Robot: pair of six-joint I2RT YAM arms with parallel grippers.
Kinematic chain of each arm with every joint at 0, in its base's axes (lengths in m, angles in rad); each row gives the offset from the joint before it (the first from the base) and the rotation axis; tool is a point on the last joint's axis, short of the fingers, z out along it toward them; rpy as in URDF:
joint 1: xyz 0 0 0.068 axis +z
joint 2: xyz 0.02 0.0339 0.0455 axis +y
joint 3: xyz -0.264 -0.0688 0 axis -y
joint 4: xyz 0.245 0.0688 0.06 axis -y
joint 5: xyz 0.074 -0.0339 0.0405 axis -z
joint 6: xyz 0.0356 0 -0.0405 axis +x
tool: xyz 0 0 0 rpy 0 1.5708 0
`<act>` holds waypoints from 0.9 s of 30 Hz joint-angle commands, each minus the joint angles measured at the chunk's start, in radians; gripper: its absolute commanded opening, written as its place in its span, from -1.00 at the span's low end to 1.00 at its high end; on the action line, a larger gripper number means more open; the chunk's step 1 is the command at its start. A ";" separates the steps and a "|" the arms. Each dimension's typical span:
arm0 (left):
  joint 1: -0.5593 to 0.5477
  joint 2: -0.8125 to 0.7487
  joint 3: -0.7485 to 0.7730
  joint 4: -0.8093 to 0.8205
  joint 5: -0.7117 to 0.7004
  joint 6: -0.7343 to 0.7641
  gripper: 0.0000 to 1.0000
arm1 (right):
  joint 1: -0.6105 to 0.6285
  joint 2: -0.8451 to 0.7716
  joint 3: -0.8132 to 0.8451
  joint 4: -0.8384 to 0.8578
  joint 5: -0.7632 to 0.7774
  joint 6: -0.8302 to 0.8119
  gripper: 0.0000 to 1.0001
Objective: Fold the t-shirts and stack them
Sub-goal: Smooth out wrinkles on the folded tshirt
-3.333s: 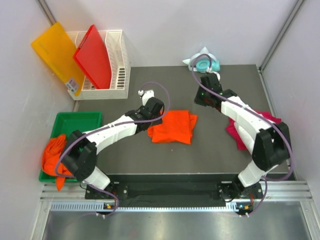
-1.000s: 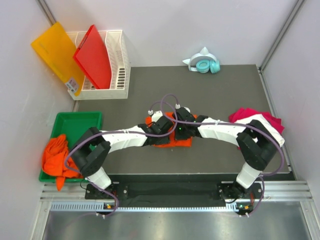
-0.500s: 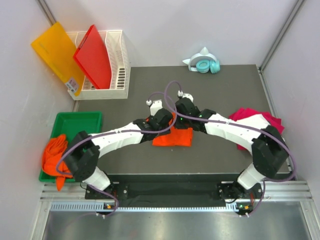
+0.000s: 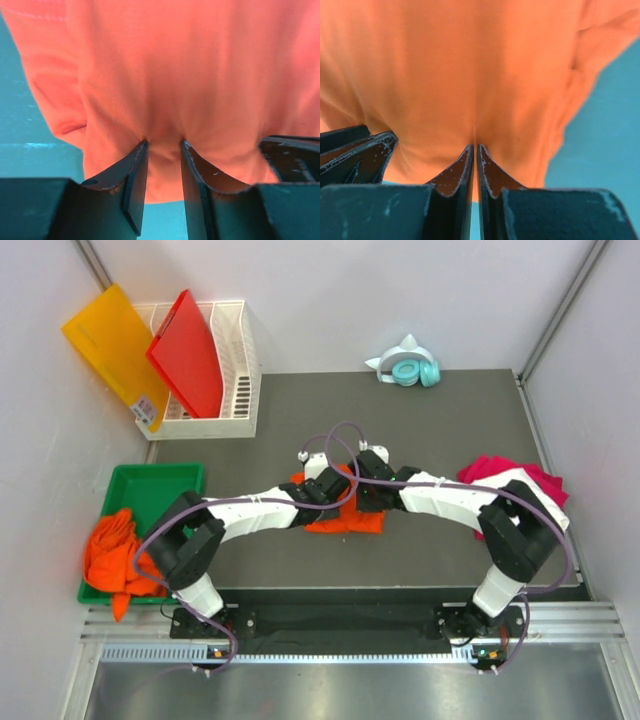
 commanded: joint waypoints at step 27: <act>0.090 0.046 0.117 0.034 0.034 0.120 -0.24 | -0.092 -0.110 0.087 -0.016 0.115 -0.047 -0.86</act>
